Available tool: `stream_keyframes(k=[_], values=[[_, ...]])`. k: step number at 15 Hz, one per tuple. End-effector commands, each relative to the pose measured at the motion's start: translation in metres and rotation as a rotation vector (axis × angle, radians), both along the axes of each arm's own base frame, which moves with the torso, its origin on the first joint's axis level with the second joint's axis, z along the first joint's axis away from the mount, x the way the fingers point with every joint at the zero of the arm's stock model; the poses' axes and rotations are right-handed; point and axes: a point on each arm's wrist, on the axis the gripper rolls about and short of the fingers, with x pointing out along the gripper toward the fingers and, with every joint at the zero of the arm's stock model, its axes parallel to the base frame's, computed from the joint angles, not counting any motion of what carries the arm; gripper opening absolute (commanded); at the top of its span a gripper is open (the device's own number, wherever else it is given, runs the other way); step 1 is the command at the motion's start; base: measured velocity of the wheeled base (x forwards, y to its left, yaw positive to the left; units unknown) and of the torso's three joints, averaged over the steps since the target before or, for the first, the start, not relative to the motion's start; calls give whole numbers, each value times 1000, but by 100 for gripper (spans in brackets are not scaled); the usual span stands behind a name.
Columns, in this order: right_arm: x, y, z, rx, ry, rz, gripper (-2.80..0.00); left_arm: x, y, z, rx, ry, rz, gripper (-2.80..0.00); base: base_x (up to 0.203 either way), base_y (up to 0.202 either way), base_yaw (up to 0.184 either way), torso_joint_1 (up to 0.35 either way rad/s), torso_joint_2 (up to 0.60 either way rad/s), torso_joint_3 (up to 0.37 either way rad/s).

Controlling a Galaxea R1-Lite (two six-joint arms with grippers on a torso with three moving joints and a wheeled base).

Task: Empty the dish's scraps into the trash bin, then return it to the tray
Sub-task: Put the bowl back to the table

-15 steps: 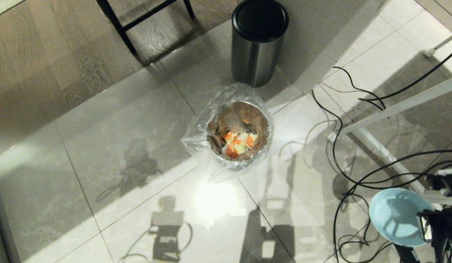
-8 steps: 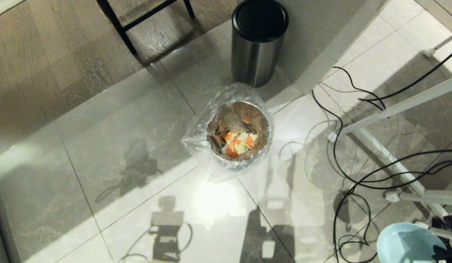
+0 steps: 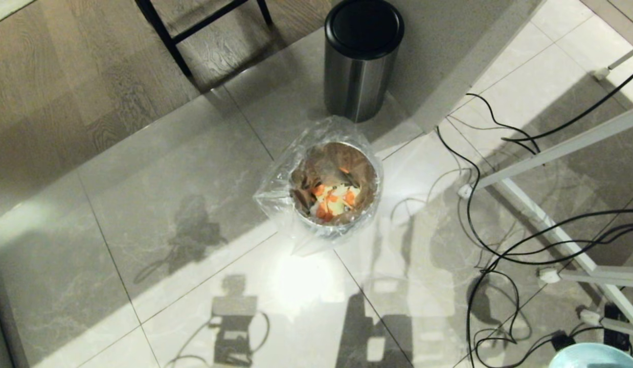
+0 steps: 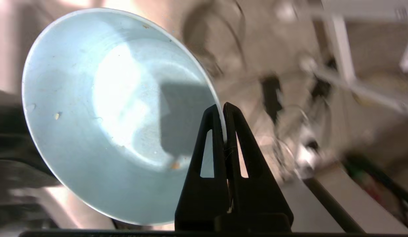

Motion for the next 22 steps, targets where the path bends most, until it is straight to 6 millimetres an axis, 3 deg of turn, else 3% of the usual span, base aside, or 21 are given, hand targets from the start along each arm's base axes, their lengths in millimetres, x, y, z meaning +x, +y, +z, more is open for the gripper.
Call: stream_keyframes(k=[1, 7, 11, 22], values=[[-18, 1, 3, 19, -172, 41, -280, 0, 0, 0, 1, 1, 0, -280, 0, 0, 0, 0, 0, 0], [-50, 3, 0, 54, -494, 158, -280, 0, 0, 0, -1, 2, 0, -280, 0, 0, 0, 0, 0, 0], [-59, 4, -2, 88, -599, 169, -280, 0, 0, 0, -1, 1, 2, -280, 0, 0, 0, 0, 0, 0], [-58, 3, -5, 194, -576, 138, -280, 0, 0, 0, -1, 0, 1, -280, 0, 0, 0, 0, 0, 0]])
